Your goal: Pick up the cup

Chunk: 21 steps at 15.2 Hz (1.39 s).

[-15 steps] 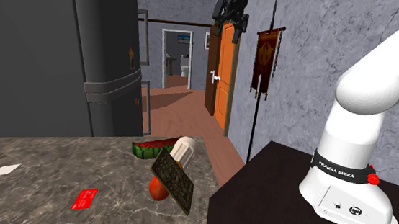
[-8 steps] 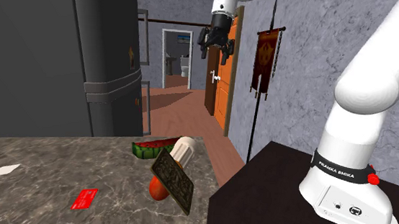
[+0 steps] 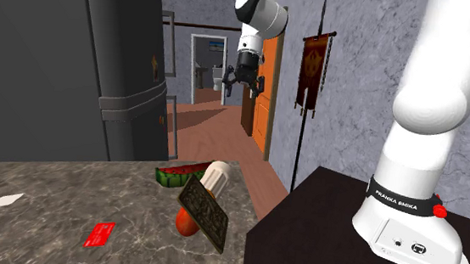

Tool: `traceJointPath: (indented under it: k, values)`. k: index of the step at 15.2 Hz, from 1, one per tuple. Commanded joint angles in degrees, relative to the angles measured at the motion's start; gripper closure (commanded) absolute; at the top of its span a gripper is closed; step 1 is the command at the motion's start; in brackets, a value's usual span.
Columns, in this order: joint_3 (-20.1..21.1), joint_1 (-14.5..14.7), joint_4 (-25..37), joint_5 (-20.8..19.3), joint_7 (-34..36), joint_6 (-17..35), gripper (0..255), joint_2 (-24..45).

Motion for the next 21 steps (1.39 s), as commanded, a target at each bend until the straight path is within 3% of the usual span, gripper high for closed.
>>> traceJointPath:
  k: [1, 21]
  values:
    - [-0.37, -0.41, 1.02, 2.14, 0.94, 0.41, 0, 4.23]
    - [0.96, -6.96, 13.75, 23.21, 8.27, 0.84, 0, 43.86]
